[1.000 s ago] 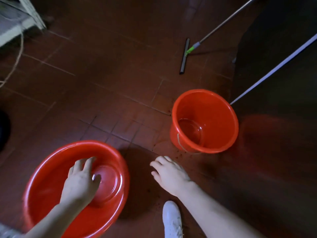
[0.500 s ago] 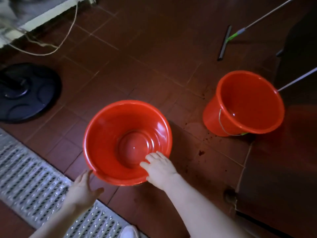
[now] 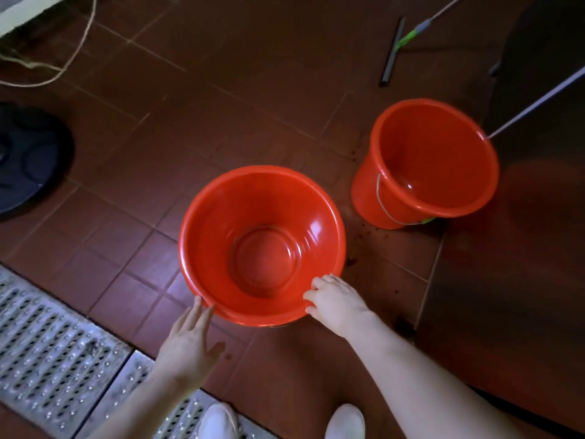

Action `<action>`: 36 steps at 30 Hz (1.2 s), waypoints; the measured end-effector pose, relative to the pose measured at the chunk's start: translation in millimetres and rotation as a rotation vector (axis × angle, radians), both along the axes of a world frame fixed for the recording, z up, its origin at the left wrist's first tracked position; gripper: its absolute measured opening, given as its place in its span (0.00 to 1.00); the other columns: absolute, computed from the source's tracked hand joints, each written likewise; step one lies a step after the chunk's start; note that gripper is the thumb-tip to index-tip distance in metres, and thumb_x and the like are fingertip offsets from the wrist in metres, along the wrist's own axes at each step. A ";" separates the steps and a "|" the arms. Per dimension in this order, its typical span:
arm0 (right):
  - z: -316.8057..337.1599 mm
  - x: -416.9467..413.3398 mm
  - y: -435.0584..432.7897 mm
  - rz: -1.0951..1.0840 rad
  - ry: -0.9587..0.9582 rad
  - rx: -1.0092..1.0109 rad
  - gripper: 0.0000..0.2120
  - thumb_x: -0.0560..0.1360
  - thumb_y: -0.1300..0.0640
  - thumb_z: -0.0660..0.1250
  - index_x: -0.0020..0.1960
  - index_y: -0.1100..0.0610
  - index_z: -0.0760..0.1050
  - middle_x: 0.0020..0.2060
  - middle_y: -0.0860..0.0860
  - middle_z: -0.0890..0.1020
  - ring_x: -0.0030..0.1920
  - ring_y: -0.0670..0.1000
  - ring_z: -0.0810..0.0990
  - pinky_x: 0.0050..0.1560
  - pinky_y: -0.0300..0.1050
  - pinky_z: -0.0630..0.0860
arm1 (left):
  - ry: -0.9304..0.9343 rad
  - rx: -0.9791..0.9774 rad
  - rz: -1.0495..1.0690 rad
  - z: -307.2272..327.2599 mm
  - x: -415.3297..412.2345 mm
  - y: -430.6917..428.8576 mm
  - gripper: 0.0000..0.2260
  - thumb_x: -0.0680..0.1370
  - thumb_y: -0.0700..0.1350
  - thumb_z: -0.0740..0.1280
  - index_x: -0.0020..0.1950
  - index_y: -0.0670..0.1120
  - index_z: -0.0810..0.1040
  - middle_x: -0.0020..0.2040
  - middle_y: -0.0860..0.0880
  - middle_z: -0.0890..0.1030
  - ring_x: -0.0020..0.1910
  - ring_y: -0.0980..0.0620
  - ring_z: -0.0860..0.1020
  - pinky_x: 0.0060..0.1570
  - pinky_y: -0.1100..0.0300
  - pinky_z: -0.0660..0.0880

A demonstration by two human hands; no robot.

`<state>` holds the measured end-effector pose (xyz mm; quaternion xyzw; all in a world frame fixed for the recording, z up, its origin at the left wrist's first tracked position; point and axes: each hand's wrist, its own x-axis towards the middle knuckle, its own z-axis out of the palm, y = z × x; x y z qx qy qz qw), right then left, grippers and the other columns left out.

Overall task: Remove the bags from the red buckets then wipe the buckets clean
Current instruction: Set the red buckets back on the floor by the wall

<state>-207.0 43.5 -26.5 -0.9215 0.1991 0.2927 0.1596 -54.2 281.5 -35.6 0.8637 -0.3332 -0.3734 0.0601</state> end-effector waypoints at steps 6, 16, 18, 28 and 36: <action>5.5 -77.7 -29.1 -0.144 0.067 -0.018 0.18 0.80 0.49 0.60 0.69 0.49 0.72 0.63 0.50 0.73 0.67 0.53 0.69 0.73 0.47 0.59 | 0.014 -0.022 -0.120 -0.3 -47.9 -56.9 0.36 0.77 0.56 0.65 0.80 0.51 0.51 0.80 0.48 0.45 0.78 0.49 0.52 0.75 0.59 0.52; 5.4 -164.3 -63.5 -0.295 0.115 -0.019 0.20 0.80 0.48 0.60 0.71 0.45 0.69 0.68 0.46 0.70 0.72 0.49 0.64 0.75 0.45 0.53 | 0.070 -0.014 -0.240 -4.3 -107.7 -119.0 0.35 0.76 0.58 0.64 0.79 0.56 0.52 0.80 0.51 0.43 0.77 0.48 0.52 0.73 0.51 0.61; 4.1 -172.4 -63.9 -0.318 0.109 -0.015 0.20 0.80 0.49 0.60 0.72 0.45 0.67 0.71 0.46 0.67 0.75 0.48 0.59 0.75 0.45 0.54 | 0.075 -0.004 -0.245 -4.4 -115.3 -121.2 0.35 0.75 0.59 0.64 0.79 0.57 0.52 0.80 0.51 0.43 0.77 0.48 0.53 0.72 0.50 0.62; 8.8 -193.9 -68.8 -0.400 0.215 -0.008 0.23 0.80 0.51 0.59 0.75 0.45 0.62 0.77 0.44 0.57 0.78 0.44 0.48 0.77 0.50 0.50 | 0.067 0.040 -0.363 4.5 -130.4 -123.3 0.34 0.76 0.60 0.62 0.79 0.55 0.53 0.80 0.53 0.51 0.78 0.50 0.51 0.74 0.52 0.58; 13.9 -206.9 -75.7 -0.422 0.364 -0.076 0.25 0.81 0.52 0.57 0.77 0.47 0.57 0.79 0.46 0.51 0.78 0.46 0.45 0.77 0.53 0.47 | 0.089 0.043 -0.452 11.0 -141.8 -136.0 0.32 0.77 0.59 0.61 0.78 0.54 0.55 0.78 0.52 0.61 0.78 0.53 0.52 0.74 0.52 0.59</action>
